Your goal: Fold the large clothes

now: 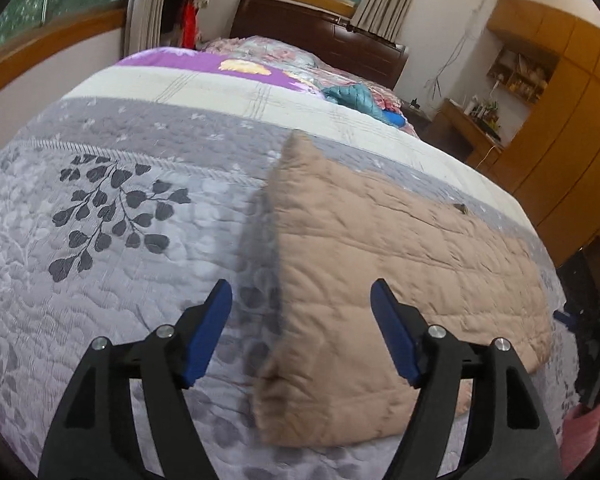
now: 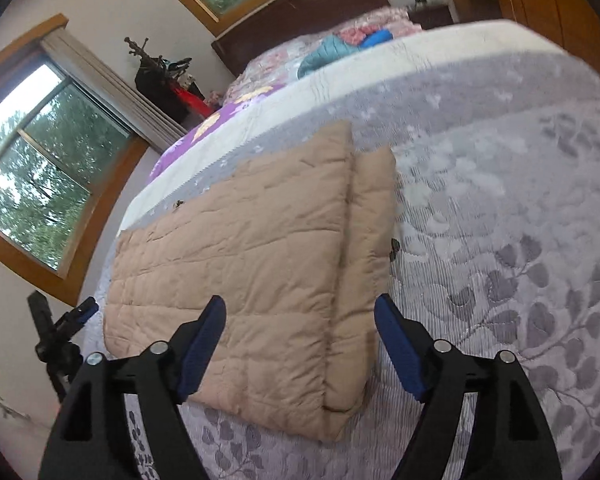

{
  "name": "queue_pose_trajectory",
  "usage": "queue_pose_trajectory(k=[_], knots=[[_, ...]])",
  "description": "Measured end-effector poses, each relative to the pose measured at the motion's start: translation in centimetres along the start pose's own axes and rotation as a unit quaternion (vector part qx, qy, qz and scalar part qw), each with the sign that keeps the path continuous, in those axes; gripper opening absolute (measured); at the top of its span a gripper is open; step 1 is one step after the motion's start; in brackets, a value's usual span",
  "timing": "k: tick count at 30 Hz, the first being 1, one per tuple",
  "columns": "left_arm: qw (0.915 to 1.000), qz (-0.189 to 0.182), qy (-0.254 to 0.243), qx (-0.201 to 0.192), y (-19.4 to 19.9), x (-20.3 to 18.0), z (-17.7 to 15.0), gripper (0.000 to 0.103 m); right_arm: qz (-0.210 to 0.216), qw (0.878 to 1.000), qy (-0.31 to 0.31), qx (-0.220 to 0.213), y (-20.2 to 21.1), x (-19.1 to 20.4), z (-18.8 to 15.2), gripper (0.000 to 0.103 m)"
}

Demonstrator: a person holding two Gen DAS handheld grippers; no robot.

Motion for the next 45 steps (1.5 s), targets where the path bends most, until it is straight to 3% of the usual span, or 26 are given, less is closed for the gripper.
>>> queue_pose_trajectory(k=[6,14,26,28,29,32,34,35,37,39,45], knots=[[0.9946,-0.074,0.062,0.038,-3.2,1.6,-0.2,0.076,0.029,0.999,-0.036,0.024,-2.9,-1.5,0.3,0.081],[0.9845,-0.133,0.087,0.075,-7.4,1.4,-0.7,0.078,0.058,0.995,-0.060,0.046,-5.2,-3.0,0.7,0.083],[0.9782,-0.159,0.059,0.120,-11.5,-2.9,-0.7,0.080,0.070,0.995,-0.054,0.051,-8.5,-1.8,2.4,0.085],[0.9751,-0.172,0.053,0.130,-11.8,-4.1,-1.0,0.070,0.066,0.995,-0.051,0.050,-8.9,-1.4,2.9,0.078],[0.9753,-0.169,0.052,0.132,-12.2,-4.5,-1.1,0.069,0.067,0.995,-0.052,0.053,-9.2,-1.3,3.1,0.067],[0.9806,-0.141,0.042,0.129,-12.6,-5.1,-1.2,0.052,0.089,0.992,-0.062,0.063,-9.8,-0.6,3.1,0.041],[0.9808,-0.144,0.046,0.123,-12.3,-5.4,-1.0,0.033,0.093,0.992,-0.058,0.060,-9.6,-0.3,3.1,0.031],[0.9814,-0.145,0.047,0.116,-11.9,-5.7,-0.8,0.029,0.095,0.993,-0.054,0.054,-9.2,0.1,3.2,0.026],[0.9830,-0.143,0.045,0.106,-11.2,-6.0,-0.5,0.019,0.098,0.993,-0.047,0.045,-8.3,0.6,3.4,0.021],[0.9865,-0.132,0.033,0.092,-10.3,-6.7,0.1,0.016,0.101,0.994,-0.034,0.034,-7.1,1.6,3.7,0.019],[0.9872,-0.149,0.014,0.056,-5.6,-9.5,1.4,0.013,0.103,0.995,0.011,0.006,-2.1,4.9,3.8,0.018]])
Point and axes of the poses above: each gripper's, at about its wrist camera, not at the fingertips, and y roughly against the way its jaws point, x to its left, z to its top, the point moved 10 cm from there along -y, roughly the way its jaws point
